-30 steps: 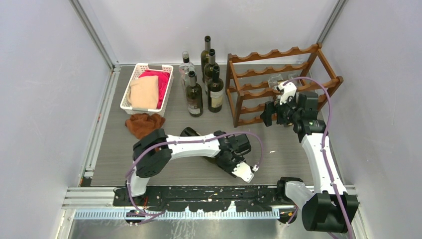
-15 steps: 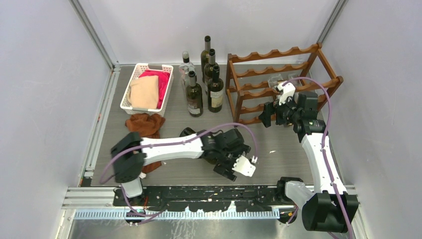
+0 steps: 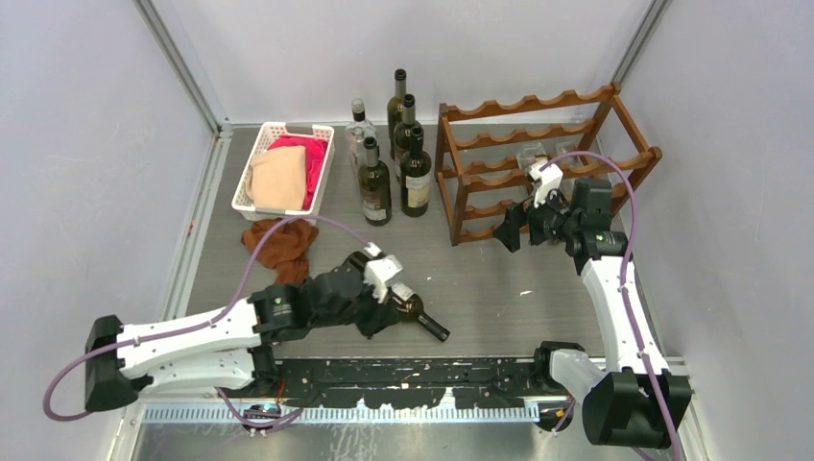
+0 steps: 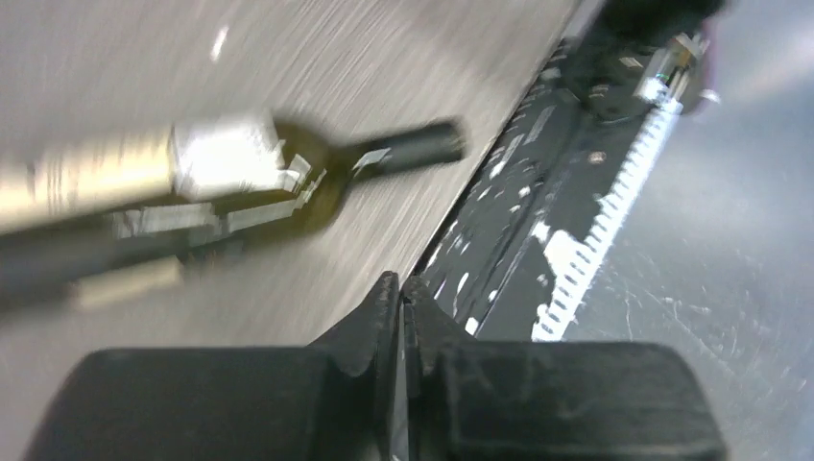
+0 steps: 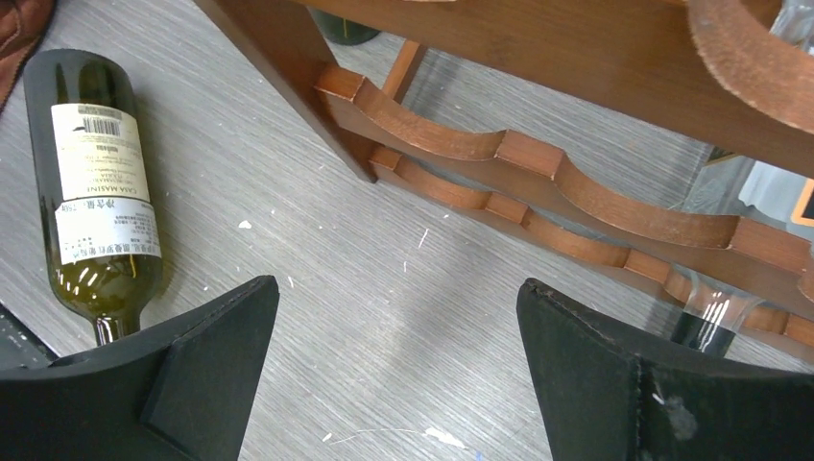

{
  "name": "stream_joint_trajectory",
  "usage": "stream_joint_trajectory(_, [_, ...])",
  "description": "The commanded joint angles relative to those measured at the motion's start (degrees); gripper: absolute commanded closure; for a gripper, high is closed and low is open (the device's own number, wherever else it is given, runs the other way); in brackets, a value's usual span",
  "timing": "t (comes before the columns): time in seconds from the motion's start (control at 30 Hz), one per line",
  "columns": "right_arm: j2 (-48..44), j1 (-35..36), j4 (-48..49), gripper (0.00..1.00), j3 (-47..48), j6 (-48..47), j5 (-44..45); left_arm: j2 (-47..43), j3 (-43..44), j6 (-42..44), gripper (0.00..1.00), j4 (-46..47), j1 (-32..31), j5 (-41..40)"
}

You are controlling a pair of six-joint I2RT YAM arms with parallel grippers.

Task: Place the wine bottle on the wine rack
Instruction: Adjust the wine bottle at the center of the board, then pick up the wine bottle from the center of the board.

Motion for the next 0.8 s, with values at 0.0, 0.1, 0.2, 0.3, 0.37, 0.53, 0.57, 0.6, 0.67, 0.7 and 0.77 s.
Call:
stream_joint_trajectory(0.0, [0.13, -0.12, -0.91, 0.0, 0.69, -2.14, -3.84, -8.33, -11.0, -35.48, 0.98, -7.07, 0.6, -17.7])
stream_joint_trajectory(0.1, [-0.22, -0.08, -2.7, 0.0, 0.56, -4.31, -8.56, -13.01, -17.13, -41.84, 1.0, -8.52, 1.36, -25.29])
stream_joint_trajectory(0.2, [-0.67, 0.96, -3.84, 0.0, -0.2, -6.67, -11.51, -14.76, -20.85, -42.26, 1.0, -3.56, 7.01, -26.32])
stream_joint_trajectory(0.3, [-0.1, 3.0, -6.47, 0.0, -0.2, -10.09, -12.65, -12.55, -22.65, -42.27, 1.0, 2.65, 14.78, -21.6])
stream_joint_trajectory(0.37, [1.31, 4.3, -11.04, 0.0, 0.93, -13.49, -13.96, -9.62, -22.85, -42.71, 1.0, 6.41, 17.75, -19.07])
stream_joint_trajectory(0.53, [4.42, 12.74, -18.59, 0.0, 3.43, -19.98, -16.28, 0.07, -20.51, -44.34, 1.0, 9.22, 18.47, -16.76])
stream_joint_trajectory(0.57, [4.58, 15.05, -18.68, 0.0, 3.5, -20.24, -16.22, 1.5, -20.06, -44.74, 1.0, 9.23, 18.47, -16.15])
stream_joint_trajectory(0.6, [4.79, 17.47, -18.24, 0.0, 3.47, -20.03, -15.69, 2.52, -19.98, -44.89, 1.0, 9.73, 18.47, -15.54])
stream_joint_trajectory(0.67, [5.38, 22.31, -16.04, 0.0, 3.02, -17.8, -13.84, 3.86, -20.21, -45.34, 1.0, 10.87, 18.47, -14.62])
stream_joint_trajectory(0.7, [5.82, 24.17, -14.73, 0.0, 2.72, -16.87, -13.09, 4.11, -20.54, -45.6, 1.0, 11.38, 18.47, -14.49])
stream_joint_trajectory(0.77, [6.64, 28.22, -11.6, 0.0, 1.91, -14.19, -11.08, 4.12, -21.28, -46.39, 1.0, 12.74, 18.47, -14.14])
